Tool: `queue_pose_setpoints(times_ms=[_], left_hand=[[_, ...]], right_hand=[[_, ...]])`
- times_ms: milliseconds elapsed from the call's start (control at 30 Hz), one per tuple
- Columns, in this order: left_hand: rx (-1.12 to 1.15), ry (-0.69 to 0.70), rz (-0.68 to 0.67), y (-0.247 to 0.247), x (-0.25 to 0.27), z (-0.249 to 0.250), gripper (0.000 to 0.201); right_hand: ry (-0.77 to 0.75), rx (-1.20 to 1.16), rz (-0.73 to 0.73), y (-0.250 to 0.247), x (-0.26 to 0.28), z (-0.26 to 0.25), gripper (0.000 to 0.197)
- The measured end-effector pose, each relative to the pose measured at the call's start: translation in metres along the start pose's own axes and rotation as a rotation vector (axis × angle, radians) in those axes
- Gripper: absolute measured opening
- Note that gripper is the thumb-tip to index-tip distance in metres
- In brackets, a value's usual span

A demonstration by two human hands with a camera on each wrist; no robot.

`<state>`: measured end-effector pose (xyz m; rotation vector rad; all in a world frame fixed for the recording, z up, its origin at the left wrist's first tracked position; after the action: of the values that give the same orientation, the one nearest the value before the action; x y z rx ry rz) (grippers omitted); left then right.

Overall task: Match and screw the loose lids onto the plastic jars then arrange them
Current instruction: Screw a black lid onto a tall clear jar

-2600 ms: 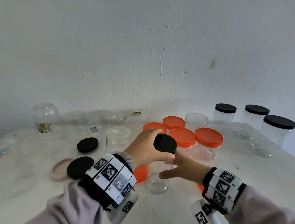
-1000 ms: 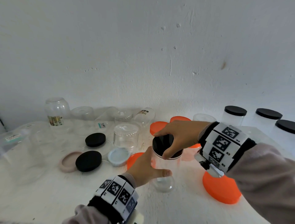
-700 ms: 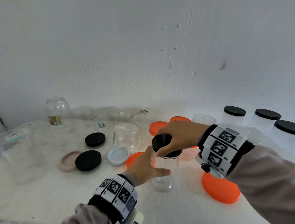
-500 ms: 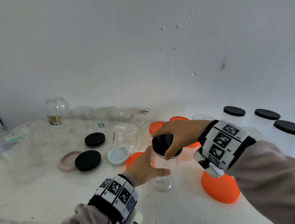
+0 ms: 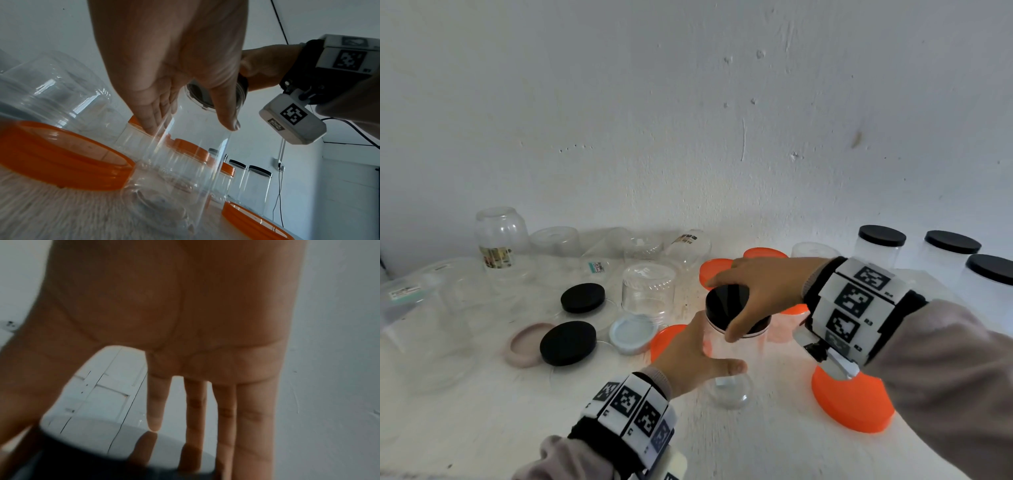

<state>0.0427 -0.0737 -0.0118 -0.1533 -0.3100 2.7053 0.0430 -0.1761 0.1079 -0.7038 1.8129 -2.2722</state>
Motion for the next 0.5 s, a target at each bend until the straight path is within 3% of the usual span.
queue_pose_setpoints(times_ms=[67, 233, 300, 400, 500], left_hand=[[0.010, 0.004, 0.007, -0.0001, 0.0007, 0.0002, 0.092], [0.004, 0.000, 0.012, 0.0002, 0.0014, 0.0008, 0.091], [0.022, -0.005, 0.006, 0.0007, 0.0016, 0.0002, 0.089], [0.024, -0.001, 0.005, 0.0011, 0.0015, -0.0006, 0.087], [0.032, -0.006, 0.011, 0.0008, 0.0012, -0.0019, 0.080]], right_hand=[[-0.033, 0.002, -0.038, -0.0009, 0.0021, -0.0009, 0.083], [-0.006, 0.012, 0.006, -0.0020, 0.0001, 0.0013, 0.073], [0.043, 0.032, 0.062, -0.0008, -0.0015, 0.0004, 0.063], [0.086, 0.043, 0.134, 0.0004, -0.0027, -0.0005, 0.068], [0.068, -0.004, 0.025, 0.0015, 0.0001, 0.0024, 0.074]])
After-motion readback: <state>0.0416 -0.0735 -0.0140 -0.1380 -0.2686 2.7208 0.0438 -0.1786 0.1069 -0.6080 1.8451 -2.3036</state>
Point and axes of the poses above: each hand's wrist, its own x-axis away from the middle knuckle, its own y-axis out of the palm, z = x × y, the point moved 6 cm from there along -x, towards the middle knuckle, and after that the axes turned 13 degrees about x, right-handed, at the moved point
